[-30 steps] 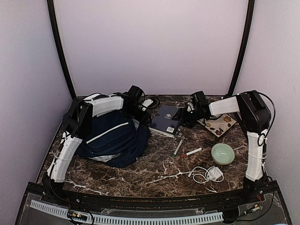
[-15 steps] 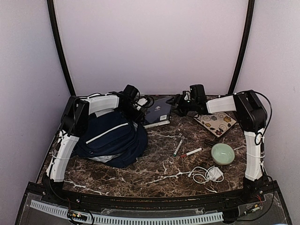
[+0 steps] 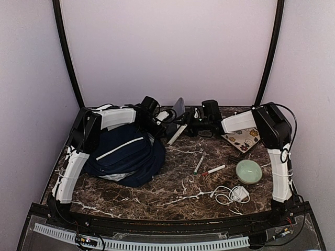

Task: Pack the student bag
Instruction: Pick up the book from the center of the board.

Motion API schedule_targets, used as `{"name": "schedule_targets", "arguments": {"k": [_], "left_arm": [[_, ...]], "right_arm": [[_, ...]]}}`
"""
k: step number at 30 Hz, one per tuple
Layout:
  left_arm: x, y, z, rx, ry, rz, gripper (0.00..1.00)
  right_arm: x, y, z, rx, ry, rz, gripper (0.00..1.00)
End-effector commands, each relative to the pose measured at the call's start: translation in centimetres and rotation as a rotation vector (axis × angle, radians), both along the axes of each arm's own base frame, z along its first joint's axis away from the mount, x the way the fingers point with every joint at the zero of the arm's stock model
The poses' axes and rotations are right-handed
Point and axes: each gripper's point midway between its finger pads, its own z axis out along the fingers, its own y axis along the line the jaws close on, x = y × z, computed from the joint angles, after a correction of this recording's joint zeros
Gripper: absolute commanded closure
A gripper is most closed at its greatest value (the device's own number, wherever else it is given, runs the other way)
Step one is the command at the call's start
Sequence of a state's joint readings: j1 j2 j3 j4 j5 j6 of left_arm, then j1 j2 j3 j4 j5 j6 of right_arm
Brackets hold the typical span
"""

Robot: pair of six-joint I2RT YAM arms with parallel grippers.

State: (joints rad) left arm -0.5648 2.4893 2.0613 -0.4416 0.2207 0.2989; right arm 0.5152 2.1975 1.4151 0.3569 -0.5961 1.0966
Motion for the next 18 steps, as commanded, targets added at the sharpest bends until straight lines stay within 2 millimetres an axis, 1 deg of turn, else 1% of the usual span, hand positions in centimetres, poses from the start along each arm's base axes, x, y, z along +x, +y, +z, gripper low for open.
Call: {"name": "schedule_targets", "arguments": {"k": [1,4,5,6,7,10,11,13,15,17,18], "left_arm": [[-3.7,-2.0,-1.6,-0.012,0.096,-0.088,0.48],[-3.9,-1.9,-1.4,-0.005,0.098,-0.091,0.48],[-3.9,-2.0,-0.8,-0.013,0.095,-0.092,0.48],[-3.9,-2.2,0.0,-0.03,0.093,-0.091,0.48],[-3.8,-2.4,1.4,-0.055,0.081,-0.093,0.47],[-3.4,-3.1,6.4,-0.128,0.009,-0.1,0.41],[-3.3,-3.1,7.9,-0.141,-0.014,-0.098,0.39],[-3.4,-3.0,11.3,-0.165,-0.056,-0.1,0.34],[-4.1,-2.7,14.7,-0.192,-0.085,-0.11,0.29],[-5.4,-2.1,17.8,-0.209,-0.103,-0.121,0.24],[-6.1,-1.5,19.1,-0.205,-0.109,-0.11,0.19]], "right_arm": [[0.0,1.4,0.9,-0.025,-0.038,0.032,0.41],[0.1,-0.1,1.0,-0.08,-0.061,-0.009,0.6],[-0.3,-0.5,1.1,-0.088,-0.048,-0.011,0.6],[0.1,-1.3,1.0,-0.132,-0.079,-0.038,0.72],[0.0,-1.9,1.1,-0.161,-0.09,-0.051,0.77],[-0.2,-3.8,1.6,-0.244,-0.12,-0.082,0.93],[-0.2,-4.4,1.9,-0.266,-0.132,-0.086,1.0],[-0.5,-5.4,2.8,-0.299,-0.158,-0.085,1.0],[-0.9,-6.2,4.3,-0.316,-0.192,-0.075,1.0],[-1.4,-6.8,6.2,-0.306,-0.23,-0.063,1.0],[-1.8,-7.2,7.8,-0.283,-0.258,-0.055,1.0]]}}
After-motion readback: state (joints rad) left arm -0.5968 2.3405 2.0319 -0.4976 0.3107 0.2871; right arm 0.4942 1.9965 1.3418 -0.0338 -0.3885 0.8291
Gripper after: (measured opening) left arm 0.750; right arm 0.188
